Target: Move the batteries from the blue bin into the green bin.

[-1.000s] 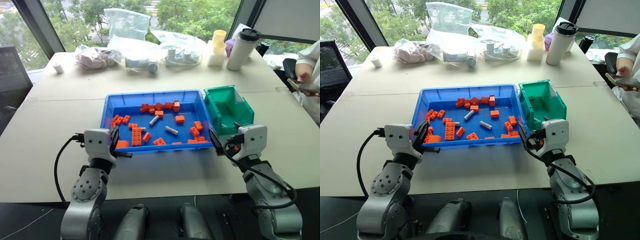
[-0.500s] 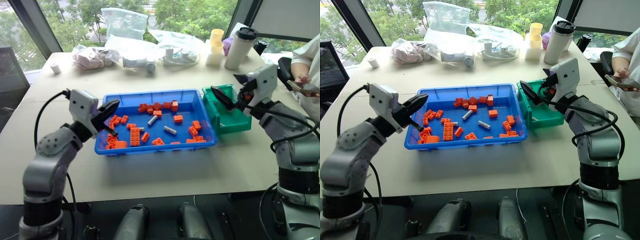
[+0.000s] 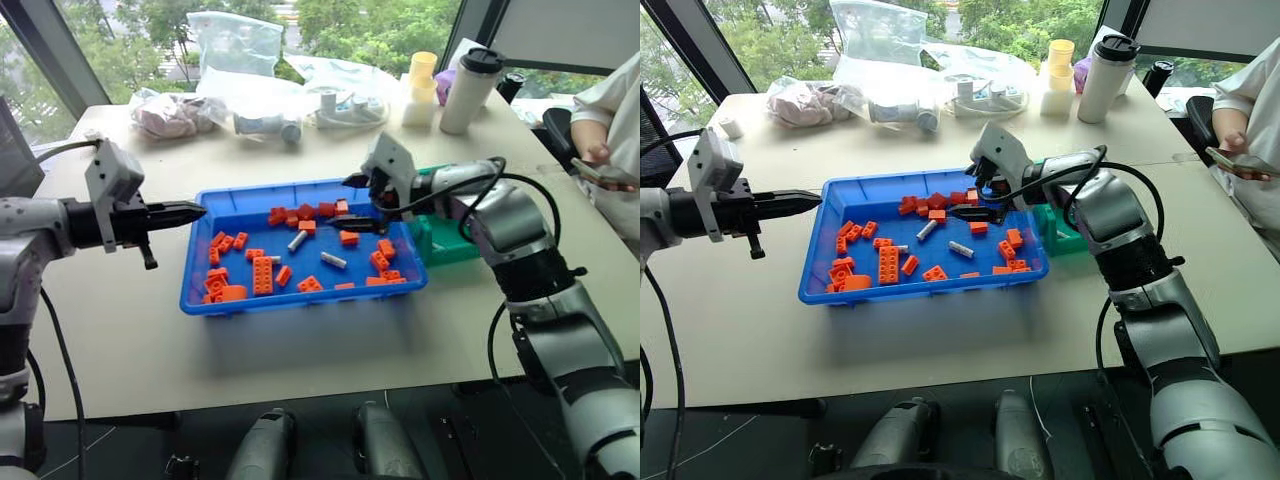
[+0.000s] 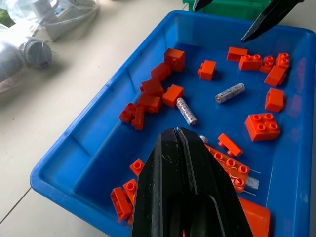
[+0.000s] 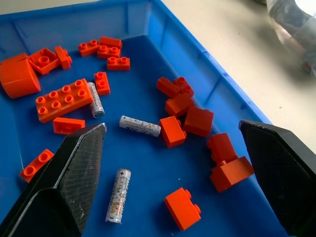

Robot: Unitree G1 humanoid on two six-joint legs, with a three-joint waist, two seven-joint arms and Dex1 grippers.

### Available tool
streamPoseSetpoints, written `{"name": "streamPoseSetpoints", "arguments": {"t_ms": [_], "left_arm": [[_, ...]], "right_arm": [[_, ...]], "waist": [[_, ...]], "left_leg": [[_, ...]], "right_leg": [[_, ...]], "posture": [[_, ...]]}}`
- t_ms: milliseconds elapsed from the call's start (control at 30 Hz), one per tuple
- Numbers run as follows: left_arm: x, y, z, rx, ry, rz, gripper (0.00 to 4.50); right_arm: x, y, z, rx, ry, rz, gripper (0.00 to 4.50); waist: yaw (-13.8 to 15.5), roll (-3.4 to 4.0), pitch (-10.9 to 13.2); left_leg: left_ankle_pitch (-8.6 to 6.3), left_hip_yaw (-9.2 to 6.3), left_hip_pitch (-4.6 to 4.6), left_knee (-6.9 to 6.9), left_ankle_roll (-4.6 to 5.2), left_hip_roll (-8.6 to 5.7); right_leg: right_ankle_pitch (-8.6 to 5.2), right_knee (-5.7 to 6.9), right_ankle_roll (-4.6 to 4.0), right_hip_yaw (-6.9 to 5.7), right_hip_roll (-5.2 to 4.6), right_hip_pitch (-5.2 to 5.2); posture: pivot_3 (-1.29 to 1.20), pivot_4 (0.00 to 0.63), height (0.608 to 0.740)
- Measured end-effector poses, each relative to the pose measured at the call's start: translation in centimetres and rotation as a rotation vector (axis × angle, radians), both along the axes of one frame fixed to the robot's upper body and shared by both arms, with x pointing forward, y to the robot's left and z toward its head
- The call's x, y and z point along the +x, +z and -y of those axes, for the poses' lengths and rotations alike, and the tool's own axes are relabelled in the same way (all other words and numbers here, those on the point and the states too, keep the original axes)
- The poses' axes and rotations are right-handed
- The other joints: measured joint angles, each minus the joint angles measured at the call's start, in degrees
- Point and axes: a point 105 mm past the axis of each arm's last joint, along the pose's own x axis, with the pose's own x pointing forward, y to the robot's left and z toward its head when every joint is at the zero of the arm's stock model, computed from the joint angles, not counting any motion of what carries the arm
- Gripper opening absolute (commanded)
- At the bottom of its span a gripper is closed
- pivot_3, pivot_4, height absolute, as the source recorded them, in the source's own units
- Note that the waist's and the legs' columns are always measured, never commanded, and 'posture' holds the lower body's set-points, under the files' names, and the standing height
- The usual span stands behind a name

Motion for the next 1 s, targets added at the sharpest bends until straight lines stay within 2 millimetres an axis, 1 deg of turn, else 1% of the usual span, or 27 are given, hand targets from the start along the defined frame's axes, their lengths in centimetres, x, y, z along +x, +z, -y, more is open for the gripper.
{"name": "streamPoseSetpoints", "arguments": {"t_ms": [67,133,233,300,433,533,600,667,833,1000], "left_arm": [[-0.2,-0.3,0.2,0.003,-0.007,-0.006,0.0],[-0.4,-0.5,0.8,-0.001,-0.023,-0.002,0.0],[-0.6,-0.7,1.1,-0.01,-0.024,-0.009,0.0],[-0.6,-0.7,1.1,-0.014,-0.021,-0.009,0.0],[-0.6,-0.6,1.4,-0.019,-0.021,0.0,0.0],[-0.7,-0.7,1.5,-0.025,-0.016,-0.002,0.0],[-0.8,-1.1,1.6,-0.03,-0.014,-0.016,0.0],[-0.8,-1.2,1.6,-0.033,-0.008,-0.02,0.0],[-1.2,-0.9,2.0,-0.033,-0.012,-0.006,0.0],[-1.9,-1.3,1.9,-0.036,0.0,-0.016,0.0]], "right_arm": [[0.3,-0.8,-0.6,-0.037,0.007,-0.028,4.46],[0.7,-1.8,-0.7,-0.087,-0.01,-0.07,4.46],[0.2,-3.4,-0.9,-0.152,0.021,-0.115,4.46],[0.1,-3.9,-1.2,-0.153,0.032,-0.125,4.46],[-0.4,-4.2,-2.2,-0.14,0.071,-0.138,4.46],[-0.1,-4.7,-3.3,-0.14,0.049,-0.155,4.46],[-0.4,-4.5,-4.5,-0.123,0.105,-0.113,4.46],[-0.4,-4.3,-5.4,-0.119,0.137,-0.063,4.46],[0.8,-5.3,-7.5,-0.118,0.112,-0.027,4.46],[1.9,-6.2,-8.0,-0.151,0.091,0.033,4.46]], "waist": [[0.04,0.0,0.0],[0.14,0.0,0.0],[0.39,0.0,0.0],[0.32,0.0,0.0],[0.2,0.0,0.0],[-0.05,0.0,0.0],[-0.19,0.01,0.0],[-0.47,0.0,0.0],[-1.06,0.0,0.0],[-1.19,0.0,0.0]], "left_leg": [[0.01,0.01,-0.05,0.01,-0.02,-0.01],[0.01,0.01,-0.06,0.02,-0.02,-0.01],[0.01,0.0,-0.08,0.03,-0.02,-0.01],[0.01,0.01,-0.07,0.04,-0.03,-0.01],[0.02,0.01,-0.07,0.02,-0.04,0.0],[0.03,0.01,-0.07,0.02,-0.06,0.0],[0.04,0.01,-0.08,0.0,-0.07,0.0],[0.04,0.0,-0.07,0.01,-0.07,0.0],[0.09,-0.02,-0.07,-0.01,-0.15,0.0],[0.12,-0.01,-0.07,-0.03,-0.21,0.0]], "right_leg": [[0.0,0.02,0.0,0.02,-0.01,-0.06],[0.01,0.03,-0.01,0.02,-0.01,-0.06],[0.01,0.04,-0.01,0.01,-0.01,-0.08],[0.01,0.07,-0.01,0.02,-0.01,-0.08],[0.01,0.12,-0.01,0.02,0.0,-0.13],[0.01,0.16,-0.02,0.03,0.0,-0.16],[0.01,0.17,-0.02,0.04,0.0,-0.19],[0.01,0.16,-0.02,0.02,0.0,-0.17],[0.02,0.19,-0.02,0.03,0.01,-0.18],[0.02,0.18,-0.03,0.04,0.03,-0.2]], "posture": [[0.0,0.15,0.74],[0.0,0.15,0.74],[0.0,0.15,0.74],[0.0,0.15,0.74],[0.0,0.15,0.74],[0.0,0.15,0.74],[0.0,0.15,0.74],[0.0,0.15,0.74],[0.0,0.15,0.74],[0.0,0.15,0.74]]}}
